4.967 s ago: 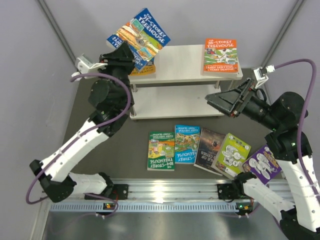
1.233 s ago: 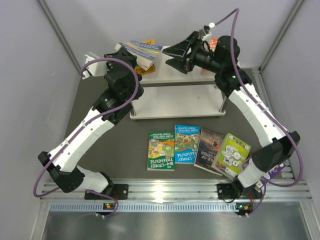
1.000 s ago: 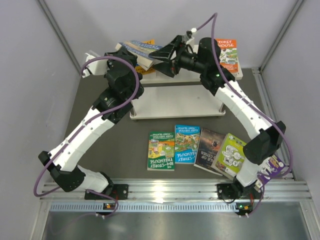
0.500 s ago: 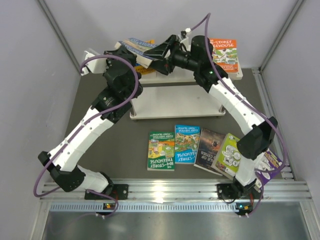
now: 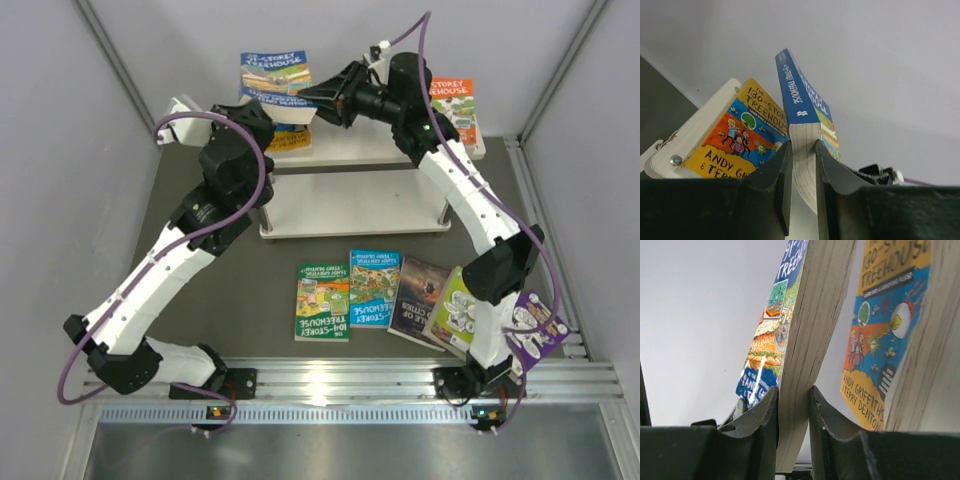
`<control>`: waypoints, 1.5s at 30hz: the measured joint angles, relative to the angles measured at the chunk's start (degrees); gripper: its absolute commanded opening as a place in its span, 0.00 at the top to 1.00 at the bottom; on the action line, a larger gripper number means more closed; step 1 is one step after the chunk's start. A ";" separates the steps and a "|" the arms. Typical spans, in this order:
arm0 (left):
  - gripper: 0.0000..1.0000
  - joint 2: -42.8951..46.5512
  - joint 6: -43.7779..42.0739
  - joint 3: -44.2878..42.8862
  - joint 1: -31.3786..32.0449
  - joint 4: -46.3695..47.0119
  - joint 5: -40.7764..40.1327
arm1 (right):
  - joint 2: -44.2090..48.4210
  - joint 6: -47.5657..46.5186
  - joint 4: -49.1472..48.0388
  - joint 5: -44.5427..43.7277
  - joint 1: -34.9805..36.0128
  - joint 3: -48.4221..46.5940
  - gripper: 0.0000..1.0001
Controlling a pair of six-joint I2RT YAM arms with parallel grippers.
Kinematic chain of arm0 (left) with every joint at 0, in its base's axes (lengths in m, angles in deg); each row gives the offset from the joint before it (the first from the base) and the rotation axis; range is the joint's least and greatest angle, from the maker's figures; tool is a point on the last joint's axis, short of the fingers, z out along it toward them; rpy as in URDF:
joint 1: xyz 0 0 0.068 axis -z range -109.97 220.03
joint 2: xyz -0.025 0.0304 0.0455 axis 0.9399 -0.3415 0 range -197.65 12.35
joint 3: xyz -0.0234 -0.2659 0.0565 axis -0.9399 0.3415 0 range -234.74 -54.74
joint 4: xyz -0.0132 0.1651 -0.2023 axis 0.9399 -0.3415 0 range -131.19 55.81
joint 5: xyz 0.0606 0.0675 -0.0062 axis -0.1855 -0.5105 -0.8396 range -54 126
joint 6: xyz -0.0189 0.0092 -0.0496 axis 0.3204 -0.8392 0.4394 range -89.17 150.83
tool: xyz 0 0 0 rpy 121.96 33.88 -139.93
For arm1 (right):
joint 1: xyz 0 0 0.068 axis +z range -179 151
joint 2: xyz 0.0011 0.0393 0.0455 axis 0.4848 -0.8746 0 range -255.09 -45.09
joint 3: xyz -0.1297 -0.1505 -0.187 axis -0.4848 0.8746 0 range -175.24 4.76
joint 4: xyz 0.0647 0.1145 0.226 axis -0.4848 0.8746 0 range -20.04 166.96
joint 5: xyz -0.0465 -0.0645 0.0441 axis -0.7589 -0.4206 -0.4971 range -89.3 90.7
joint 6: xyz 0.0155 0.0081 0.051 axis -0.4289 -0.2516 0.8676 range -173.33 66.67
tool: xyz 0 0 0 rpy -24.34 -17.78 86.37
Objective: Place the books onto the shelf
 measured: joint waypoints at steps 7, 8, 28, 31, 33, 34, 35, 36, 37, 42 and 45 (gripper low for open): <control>0.11 12.98 -1.60 6.99 0.37 -7.43 9.99 | -6.23 -4.31 2.78 3.67 -1.60 -10.78 1.00; 0.09 15.52 -1.53 7.82 0.46 -8.76 10.47 | -6.84 -4.96 3.56 3.67 -1.81 -11.10 1.00; 0.09 32.87 3.80 14.01 0.42 -33.27 5.66 | -6.12 -14.38 14.21 -1.01 -1.60 -9.44 0.93; 0.09 32.85 3.96 14.73 0.42 -33.29 5.66 | -5.29 -14.86 15.21 -2.40 -0.81 -9.38 0.72; 0.09 32.85 3.93 15.10 0.42 -33.31 5.66 | -4.92 -15.13 15.72 -3.19 -0.22 -9.31 0.69; 0.09 32.85 3.89 15.17 0.42 -33.27 5.64 | -4.72 -15.34 16.00 -3.48 0.11 -9.14 0.69; 0.09 32.85 3.80 15.19 0.42 -33.27 5.64 | -4.63 -15.45 16.44 -3.54 0.33 -9.11 0.66; 0.09 32.87 3.72 15.23 0.42 -33.27 5.60 | -4.59 -15.50 16.74 -3.58 0.63 -9.11 0.62; 0.07 32.87 3.67 15.28 0.42 -33.22 5.49 | -4.59 -15.58 16.92 -3.74 0.87 -9.11 0.58; 0.01 32.87 3.30 15.82 0.42 -33.24 5.42 | -3.89 -15.93 16.85 -3.93 1.27 -9.11 0.32; 0.01 32.87 3.28 15.96 0.42 -33.29 5.46 | -2.73 -16.81 17.88 -4.44 1.25 -9.01 0.11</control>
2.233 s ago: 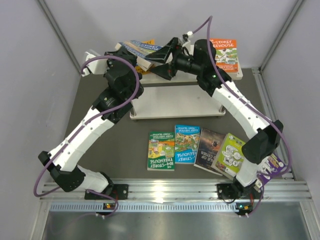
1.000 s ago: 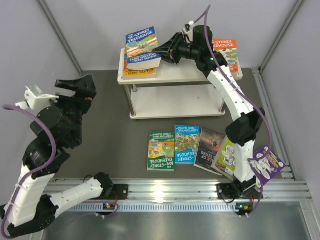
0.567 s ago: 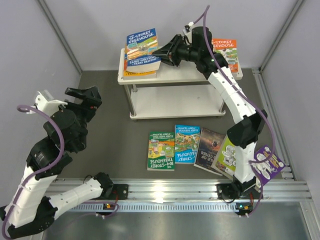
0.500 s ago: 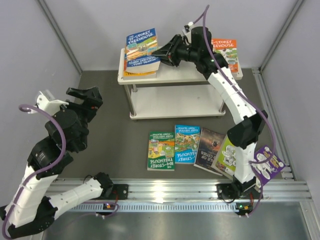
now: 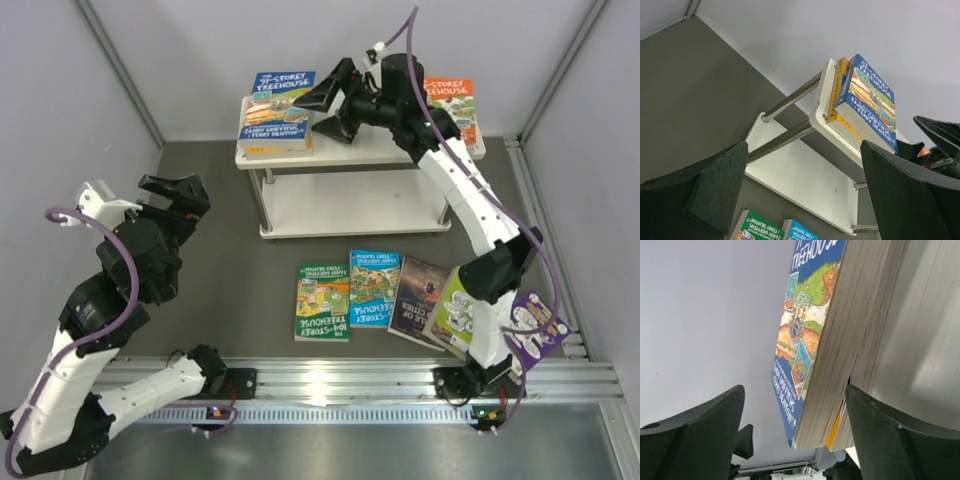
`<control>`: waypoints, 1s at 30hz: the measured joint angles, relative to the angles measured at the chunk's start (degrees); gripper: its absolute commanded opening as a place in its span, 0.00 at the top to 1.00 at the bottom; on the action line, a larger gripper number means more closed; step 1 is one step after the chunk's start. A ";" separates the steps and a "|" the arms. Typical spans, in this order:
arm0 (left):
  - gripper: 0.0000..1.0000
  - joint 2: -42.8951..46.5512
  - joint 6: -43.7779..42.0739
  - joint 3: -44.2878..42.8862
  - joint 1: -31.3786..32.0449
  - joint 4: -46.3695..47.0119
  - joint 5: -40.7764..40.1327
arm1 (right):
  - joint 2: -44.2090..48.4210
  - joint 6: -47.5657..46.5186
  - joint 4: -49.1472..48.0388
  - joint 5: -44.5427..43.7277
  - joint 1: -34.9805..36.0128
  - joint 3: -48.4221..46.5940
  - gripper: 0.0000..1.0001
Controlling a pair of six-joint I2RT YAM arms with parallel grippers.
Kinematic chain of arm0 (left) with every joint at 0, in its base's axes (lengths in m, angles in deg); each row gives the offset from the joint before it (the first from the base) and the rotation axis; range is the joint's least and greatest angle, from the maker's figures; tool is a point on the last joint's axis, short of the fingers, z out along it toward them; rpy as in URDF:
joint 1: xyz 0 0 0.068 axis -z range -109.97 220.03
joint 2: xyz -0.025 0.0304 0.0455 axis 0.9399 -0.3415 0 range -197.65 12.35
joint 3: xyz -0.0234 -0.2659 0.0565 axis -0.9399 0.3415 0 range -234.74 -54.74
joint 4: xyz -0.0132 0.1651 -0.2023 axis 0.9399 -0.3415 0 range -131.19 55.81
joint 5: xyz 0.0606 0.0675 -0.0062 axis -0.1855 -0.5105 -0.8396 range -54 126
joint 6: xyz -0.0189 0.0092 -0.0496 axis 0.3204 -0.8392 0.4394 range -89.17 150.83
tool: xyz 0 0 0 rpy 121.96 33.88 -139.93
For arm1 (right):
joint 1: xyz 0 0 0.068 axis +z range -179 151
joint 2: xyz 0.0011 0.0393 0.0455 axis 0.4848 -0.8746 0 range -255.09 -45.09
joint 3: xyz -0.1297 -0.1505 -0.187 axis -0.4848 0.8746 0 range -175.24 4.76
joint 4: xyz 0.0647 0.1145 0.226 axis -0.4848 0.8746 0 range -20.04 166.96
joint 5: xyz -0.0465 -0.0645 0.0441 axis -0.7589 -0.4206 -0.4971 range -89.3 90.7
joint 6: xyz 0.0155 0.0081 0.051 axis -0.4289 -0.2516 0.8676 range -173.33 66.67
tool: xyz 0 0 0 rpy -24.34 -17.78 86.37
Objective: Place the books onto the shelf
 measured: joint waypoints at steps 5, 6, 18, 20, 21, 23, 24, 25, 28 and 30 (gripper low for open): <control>0.01 0.00 -0.13 0.00 0.00 -0.04 0.04 | 3.65 -2.16 3.26 -0.83 -0.90 2.86 0.00; 0.01 0.00 -0.15 0.00 0.00 -0.20 0.02 | 4.04 -2.62 4.20 -1.14 -1.22 2.97 0.00; 0.01 -1.38 -0.44 10.80 0.00 -2.12 8.76 | 23.50 -14.75 10.08 -9.81 0.02 18.32 0.00; 0.01 -2.19 -0.74 16.57 -0.04 -1.33 14.80 | 32.44 -16.98 9.35 -11.74 4.22 27.87 0.00; 0.01 -2.86 -1.27 19.52 -0.04 -0.81 18.23 | 35.93 -17.55 9.27 -12.13 5.84 31.91 0.00; 0.01 -4.96 -1.88 24.28 -0.07 0.83 25.09 | 46.45 -18.10 6.95 -12.11 9.64 46.62 0.00; 0.01 -6.23 -1.95 26.32 -0.24 1.68 28.13 | 50.14 -17.94 5.92 -12.02 10.05 52.70 0.00; 0.01 -7.98 -1.99 28.83 -0.59 2.84 32.26 | 53.92 -17.33 6.36 -12.04 10.19 60.19 0.00; 0.01 -12.66 -2.21 35.58 -3.37 8.04 44.59 | 56.46 -15.45 6.80 -12.61 10.27 74.44 0.00; 0.01 -15.58 -2.14 40.04 -5.92 11.91 52.24 | 55.56 -14.38 7.54 -13.22 10.49 81.81 0.00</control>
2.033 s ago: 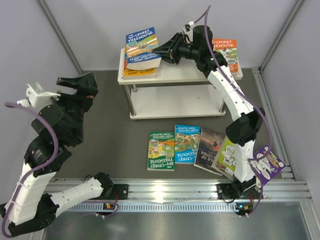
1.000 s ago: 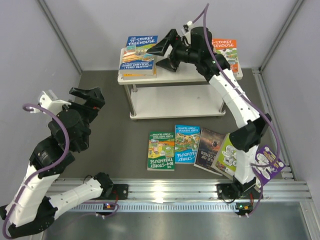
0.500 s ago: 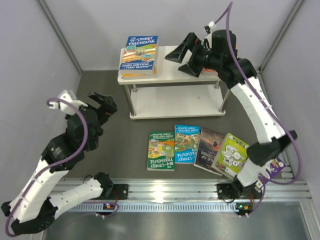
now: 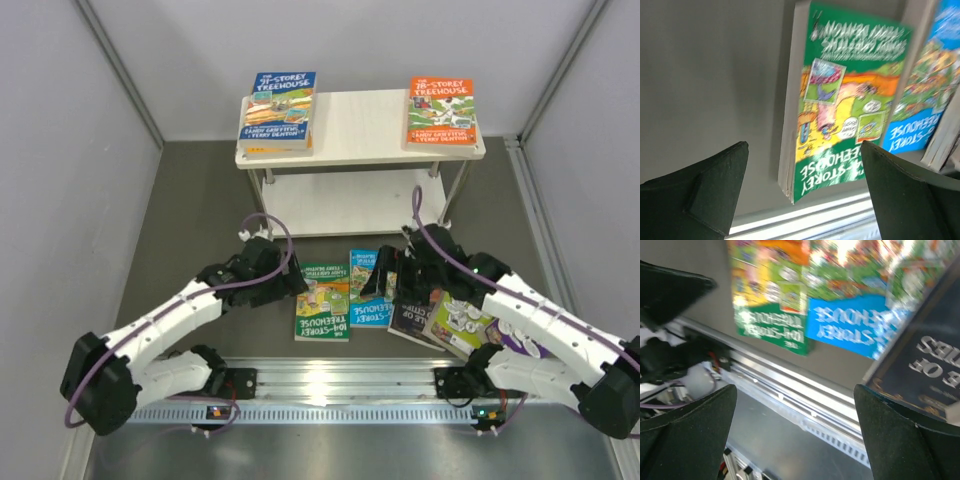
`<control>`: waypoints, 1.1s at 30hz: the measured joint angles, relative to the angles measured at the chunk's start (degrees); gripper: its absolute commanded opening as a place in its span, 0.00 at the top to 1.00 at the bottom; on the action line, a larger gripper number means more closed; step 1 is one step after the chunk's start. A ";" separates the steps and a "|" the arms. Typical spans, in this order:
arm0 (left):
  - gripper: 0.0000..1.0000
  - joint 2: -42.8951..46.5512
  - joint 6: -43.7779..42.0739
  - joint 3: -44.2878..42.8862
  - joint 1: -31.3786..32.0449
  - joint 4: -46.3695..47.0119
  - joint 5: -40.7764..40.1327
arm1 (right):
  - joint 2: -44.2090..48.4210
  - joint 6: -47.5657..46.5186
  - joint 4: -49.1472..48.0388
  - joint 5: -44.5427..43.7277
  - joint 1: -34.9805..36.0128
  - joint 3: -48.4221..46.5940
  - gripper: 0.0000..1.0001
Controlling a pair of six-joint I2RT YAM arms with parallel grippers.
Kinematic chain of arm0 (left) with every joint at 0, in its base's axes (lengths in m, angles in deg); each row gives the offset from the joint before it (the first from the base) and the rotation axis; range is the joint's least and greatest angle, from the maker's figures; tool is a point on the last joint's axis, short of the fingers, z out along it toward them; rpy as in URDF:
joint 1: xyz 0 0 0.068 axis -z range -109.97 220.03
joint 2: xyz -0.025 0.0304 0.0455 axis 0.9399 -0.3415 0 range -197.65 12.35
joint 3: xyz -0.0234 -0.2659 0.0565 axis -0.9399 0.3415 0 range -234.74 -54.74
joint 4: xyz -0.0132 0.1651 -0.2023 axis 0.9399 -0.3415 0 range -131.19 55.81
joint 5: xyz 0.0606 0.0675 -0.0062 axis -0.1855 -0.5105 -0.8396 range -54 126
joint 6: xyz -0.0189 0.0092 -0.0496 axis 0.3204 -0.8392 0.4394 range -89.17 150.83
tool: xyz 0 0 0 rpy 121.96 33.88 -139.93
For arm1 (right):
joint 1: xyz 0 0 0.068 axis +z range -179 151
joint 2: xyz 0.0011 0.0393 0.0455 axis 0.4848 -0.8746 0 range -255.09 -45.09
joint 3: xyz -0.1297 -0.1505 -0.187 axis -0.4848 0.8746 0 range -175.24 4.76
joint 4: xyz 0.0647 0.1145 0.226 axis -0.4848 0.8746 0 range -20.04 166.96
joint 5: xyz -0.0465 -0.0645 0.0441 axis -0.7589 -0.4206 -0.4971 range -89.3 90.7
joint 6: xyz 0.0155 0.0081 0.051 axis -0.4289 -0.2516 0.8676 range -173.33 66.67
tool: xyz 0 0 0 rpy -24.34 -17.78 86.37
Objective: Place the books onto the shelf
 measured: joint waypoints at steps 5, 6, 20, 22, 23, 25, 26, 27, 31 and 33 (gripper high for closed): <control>0.01 -6.40 0.00 5.38 -3.08 5.27 11.80 | 0.26 0.94 0.92 -0.70 0.02 5.09 0.00; 0.01 -8.00 -0.17 5.40 -3.10 6.49 13.79 | 0.33 0.94 0.15 -0.72 0.02 5.07 0.00; 1.00 -19.87 0.96 6.43 -2.95 18.84 27.82 | -3.69 0.90 -6.80 -0.04 0.02 11.13 0.00; 1.00 -20.06 1.22 6.43 -2.86 20.24 28.20 | -3.61 0.94 -6.93 0.09 0.02 11.74 0.00; 1.00 -20.09 1.53 6.43 -2.84 20.61 28.30 | -3.34 0.96 -7.06 0.09 0.02 12.15 0.00; 1.00 -20.00 1.79 6.43 -2.82 21.00 28.37 | -2.10 1.14 -7.32 0.13 0.02 13.07 0.00; 1.00 -19.80 1.88 6.43 -2.82 21.03 28.37 | -1.14 1.40 -7.32 0.11 0.02 13.62 0.00; 1.00 -19.19 2.03 6.43 -2.82 20.85 28.35 | -0.22 1.53 -7.23 0.11 0.02 13.94 0.00; 1.00 -13.42 3.54 6.43 -3.10 20.24 28.28 | 2.51 1.99 -6.93 0.28 0.02 14.23 0.00; 1.00 -8.63 4.92 6.43 -3.80 19.98 28.46 | 2.95 2.03 -6.93 0.39 0.02 14.23 0.00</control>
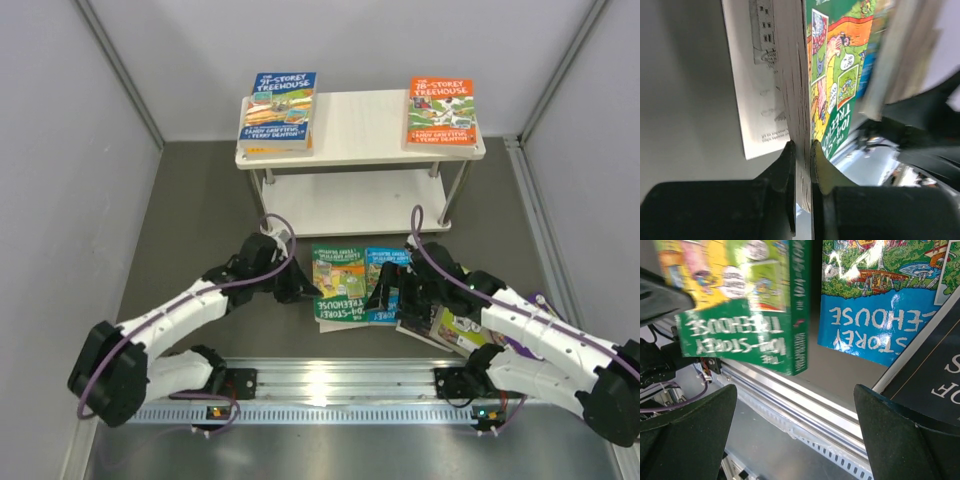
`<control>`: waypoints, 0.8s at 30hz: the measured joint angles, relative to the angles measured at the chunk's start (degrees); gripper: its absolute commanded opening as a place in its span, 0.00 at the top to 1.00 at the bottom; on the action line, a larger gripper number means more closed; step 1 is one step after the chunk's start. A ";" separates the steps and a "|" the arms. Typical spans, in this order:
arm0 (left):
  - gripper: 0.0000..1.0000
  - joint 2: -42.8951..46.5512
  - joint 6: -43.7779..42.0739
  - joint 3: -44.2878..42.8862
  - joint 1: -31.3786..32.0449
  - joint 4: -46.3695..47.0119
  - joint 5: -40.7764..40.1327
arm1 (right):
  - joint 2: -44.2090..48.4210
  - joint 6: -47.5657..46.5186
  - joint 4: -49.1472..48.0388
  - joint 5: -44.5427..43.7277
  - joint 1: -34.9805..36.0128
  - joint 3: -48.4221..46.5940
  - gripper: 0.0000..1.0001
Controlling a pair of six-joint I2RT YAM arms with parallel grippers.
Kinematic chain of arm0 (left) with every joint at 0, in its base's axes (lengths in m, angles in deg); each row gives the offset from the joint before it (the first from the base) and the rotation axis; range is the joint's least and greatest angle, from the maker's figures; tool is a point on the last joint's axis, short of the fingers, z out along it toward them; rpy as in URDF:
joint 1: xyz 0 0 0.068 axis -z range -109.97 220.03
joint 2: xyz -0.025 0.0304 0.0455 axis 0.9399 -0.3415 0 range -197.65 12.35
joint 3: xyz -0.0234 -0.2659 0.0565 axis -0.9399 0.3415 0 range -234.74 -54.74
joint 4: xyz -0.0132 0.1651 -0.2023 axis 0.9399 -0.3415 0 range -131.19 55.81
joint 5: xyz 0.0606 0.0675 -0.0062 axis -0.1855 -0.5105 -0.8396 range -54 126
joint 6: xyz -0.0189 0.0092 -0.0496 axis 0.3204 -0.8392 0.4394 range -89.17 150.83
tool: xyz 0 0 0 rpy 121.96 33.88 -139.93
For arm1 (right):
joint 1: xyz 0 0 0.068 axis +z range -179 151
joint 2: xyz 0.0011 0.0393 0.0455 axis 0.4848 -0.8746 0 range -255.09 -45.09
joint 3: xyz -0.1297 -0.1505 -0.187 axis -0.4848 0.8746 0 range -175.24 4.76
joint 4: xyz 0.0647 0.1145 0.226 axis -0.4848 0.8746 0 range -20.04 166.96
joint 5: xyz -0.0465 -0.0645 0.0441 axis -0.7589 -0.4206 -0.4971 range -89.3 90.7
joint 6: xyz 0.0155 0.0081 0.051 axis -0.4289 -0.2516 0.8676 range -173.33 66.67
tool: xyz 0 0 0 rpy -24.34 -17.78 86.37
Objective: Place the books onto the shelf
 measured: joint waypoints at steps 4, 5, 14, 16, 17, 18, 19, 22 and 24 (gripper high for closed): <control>1.00 8.02 3.65 0.20 -1.99 0.72 1.38 | -0.98 0.39 -0.46 1.01 0.00 0.00 0.00; 1.00 9.18 4.50 0.33 -2.23 1.18 1.62 | -1.51 0.55 -0.92 1.40 0.00 0.00 0.00; 1.00 14.08 12.83 7.15 -2.60 5.01 3.78 | -3.37 5.14 -9.81 4.59 0.00 0.68 0.00; 1.00 14.99 15.17 9.27 -2.58 6.38 4.07 | -3.52 6.97 -12.59 4.92 0.00 1.16 0.00; 1.00 15.54 16.22 10.08 -2.60 6.91 4.17 | -3.72 7.93 -14.21 5.25 0.00 1.44 0.00; 1.00 16.09 17.18 10.73 -2.60 7.67 4.24 | -4.17 9.14 -15.74 5.68 0.00 1.51 0.00; 1.00 16.57 18.01 11.17 -2.60 8.22 4.22 | -4.68 10.08 -17.20 6.03 0.00 1.51 0.00; 1.00 19.04 21.24 12.98 -2.60 11.65 3.76 | -6.49 11.93 -20.35 6.97 0.02 1.49 0.01; 1.00 20.31 22.99 13.79 -2.60 13.75 3.50 | -7.50 12.46 -20.98 7.04 0.15 1.33 0.02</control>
